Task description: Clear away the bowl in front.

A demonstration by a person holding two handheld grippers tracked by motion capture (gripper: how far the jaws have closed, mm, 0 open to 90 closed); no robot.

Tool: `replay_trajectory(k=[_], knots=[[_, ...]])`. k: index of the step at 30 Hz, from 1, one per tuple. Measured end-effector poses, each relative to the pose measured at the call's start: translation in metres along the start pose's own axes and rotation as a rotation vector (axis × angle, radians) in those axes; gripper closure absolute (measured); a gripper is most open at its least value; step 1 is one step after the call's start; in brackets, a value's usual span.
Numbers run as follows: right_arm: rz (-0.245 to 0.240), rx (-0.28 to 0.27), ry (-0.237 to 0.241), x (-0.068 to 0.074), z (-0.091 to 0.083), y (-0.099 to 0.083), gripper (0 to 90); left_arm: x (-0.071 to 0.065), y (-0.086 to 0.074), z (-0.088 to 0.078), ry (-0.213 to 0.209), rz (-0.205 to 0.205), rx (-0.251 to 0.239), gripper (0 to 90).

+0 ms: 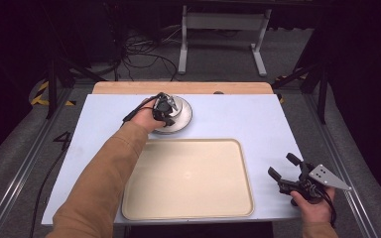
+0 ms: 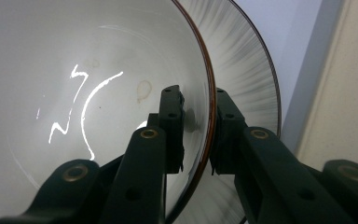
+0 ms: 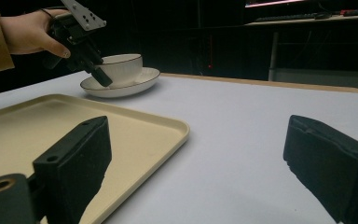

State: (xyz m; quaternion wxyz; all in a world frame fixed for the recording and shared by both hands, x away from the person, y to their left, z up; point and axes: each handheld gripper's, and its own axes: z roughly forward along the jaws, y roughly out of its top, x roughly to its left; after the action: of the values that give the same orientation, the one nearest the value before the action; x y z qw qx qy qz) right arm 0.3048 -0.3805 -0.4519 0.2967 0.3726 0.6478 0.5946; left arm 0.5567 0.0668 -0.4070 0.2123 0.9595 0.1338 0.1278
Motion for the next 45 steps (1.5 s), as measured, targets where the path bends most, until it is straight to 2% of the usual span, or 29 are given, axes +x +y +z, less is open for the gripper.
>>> replay_trajectory(k=[4,8,11,14,19,20,26,28,33,37,45], knots=[[0.000,-0.002,0.001,0.000,0.000,0.000,8.4,-0.003,0.004,-0.002,0.029,0.049,0.018,81.1],[-0.004,0.001,0.001,0.000,0.000,0.000,8.5,-0.004,0.005,-0.002,0.033,0.060,0.012,82.5],[-0.004,0.001,0.000,0.000,0.000,0.000,8.5,-0.004,0.006,-0.002,0.032,0.052,0.013,82.9],[-0.005,0.000,-0.001,0.000,0.000,0.000,8.5,-0.003,0.007,-0.003,0.036,0.064,0.012,82.9],[0.000,0.003,0.001,-0.001,-0.001,0.000,8.5,-0.004,0.008,-0.005,0.037,0.062,0.009,82.8],[0.000,0.003,0.001,-0.001,-0.001,0.000,8.5,-0.005,0.008,-0.005,0.034,0.053,0.013,82.7],[-0.004,0.006,-0.002,-0.001,0.000,-0.001,8.7,-0.008,0.010,-0.011,0.034,0.072,0.015,82.7],[-0.006,0.007,-0.001,-0.001,0.000,-0.001,8.8,-0.009,0.012,-0.015,0.040,0.090,0.018,82.4],[-0.001,0.006,0.003,0.000,0.000,0.000,8.7,-0.013,0.015,-0.023,0.039,0.087,0.013,82.5],[-0.002,0.007,0.002,-0.001,0.000,-0.001,8.8,-0.021,0.020,-0.033,0.047,0.135,0.023,82.4],[-0.001,0.008,0.008,0.000,0.001,-0.001,8.7,-0.032,0.030,-0.053,0.056,0.193,0.022,82.0]])
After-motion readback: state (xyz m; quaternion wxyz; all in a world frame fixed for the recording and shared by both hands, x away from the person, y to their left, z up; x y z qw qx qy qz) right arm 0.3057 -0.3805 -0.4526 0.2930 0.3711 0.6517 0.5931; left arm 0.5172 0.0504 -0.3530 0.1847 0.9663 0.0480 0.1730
